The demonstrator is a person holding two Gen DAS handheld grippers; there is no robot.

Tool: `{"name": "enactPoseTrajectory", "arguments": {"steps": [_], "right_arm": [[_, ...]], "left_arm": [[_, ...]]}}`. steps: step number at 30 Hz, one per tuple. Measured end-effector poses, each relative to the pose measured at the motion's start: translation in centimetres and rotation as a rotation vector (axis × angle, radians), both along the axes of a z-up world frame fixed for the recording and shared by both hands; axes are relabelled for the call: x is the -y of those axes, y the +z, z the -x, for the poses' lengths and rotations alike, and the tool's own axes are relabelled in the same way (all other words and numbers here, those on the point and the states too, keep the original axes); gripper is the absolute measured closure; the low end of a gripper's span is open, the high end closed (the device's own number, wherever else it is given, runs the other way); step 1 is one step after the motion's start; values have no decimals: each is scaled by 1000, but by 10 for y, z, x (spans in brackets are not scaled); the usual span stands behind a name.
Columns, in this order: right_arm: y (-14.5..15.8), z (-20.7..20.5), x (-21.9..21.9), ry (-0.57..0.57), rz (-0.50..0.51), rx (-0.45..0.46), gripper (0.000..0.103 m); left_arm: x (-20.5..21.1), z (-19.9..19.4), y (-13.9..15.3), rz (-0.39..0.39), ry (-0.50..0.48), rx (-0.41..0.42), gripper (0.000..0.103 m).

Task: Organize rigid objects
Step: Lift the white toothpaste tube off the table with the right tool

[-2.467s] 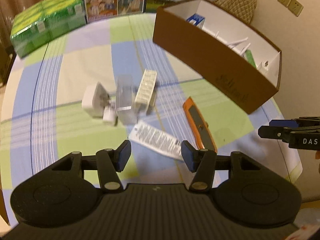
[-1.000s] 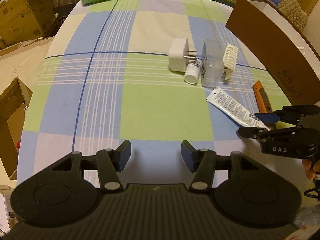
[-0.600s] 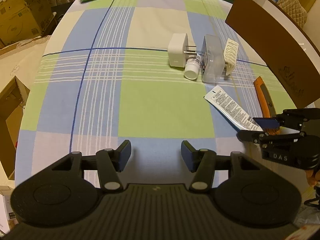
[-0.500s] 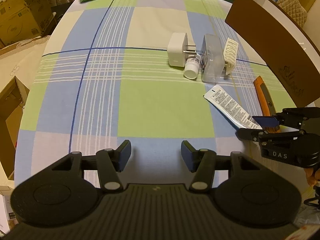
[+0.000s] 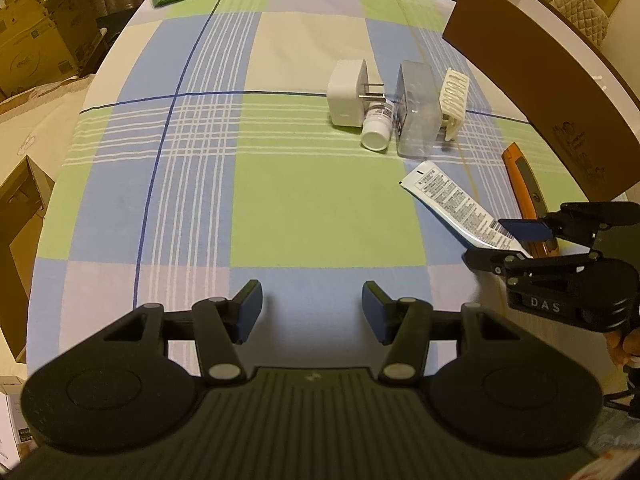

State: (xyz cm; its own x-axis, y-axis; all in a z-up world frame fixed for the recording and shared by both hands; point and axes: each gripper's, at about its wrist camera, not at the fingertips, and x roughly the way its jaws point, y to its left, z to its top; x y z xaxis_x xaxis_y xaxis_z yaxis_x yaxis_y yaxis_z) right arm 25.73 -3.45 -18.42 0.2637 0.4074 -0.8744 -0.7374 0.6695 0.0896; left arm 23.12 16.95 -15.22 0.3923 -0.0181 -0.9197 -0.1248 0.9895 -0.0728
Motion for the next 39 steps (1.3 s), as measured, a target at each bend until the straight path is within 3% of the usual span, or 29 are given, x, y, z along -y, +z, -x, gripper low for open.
{"name": "enactPoseTrajectory", "arguments": {"steps": [20,39], "right_arm": [[-1,8,-4,-15,24,62,68],[9,21,11,-9,16,45,70]], "left_arm": [[2,0,-2,-7,-34,-1,52],[1,-8,-3,-3,-64,16,52]]}}
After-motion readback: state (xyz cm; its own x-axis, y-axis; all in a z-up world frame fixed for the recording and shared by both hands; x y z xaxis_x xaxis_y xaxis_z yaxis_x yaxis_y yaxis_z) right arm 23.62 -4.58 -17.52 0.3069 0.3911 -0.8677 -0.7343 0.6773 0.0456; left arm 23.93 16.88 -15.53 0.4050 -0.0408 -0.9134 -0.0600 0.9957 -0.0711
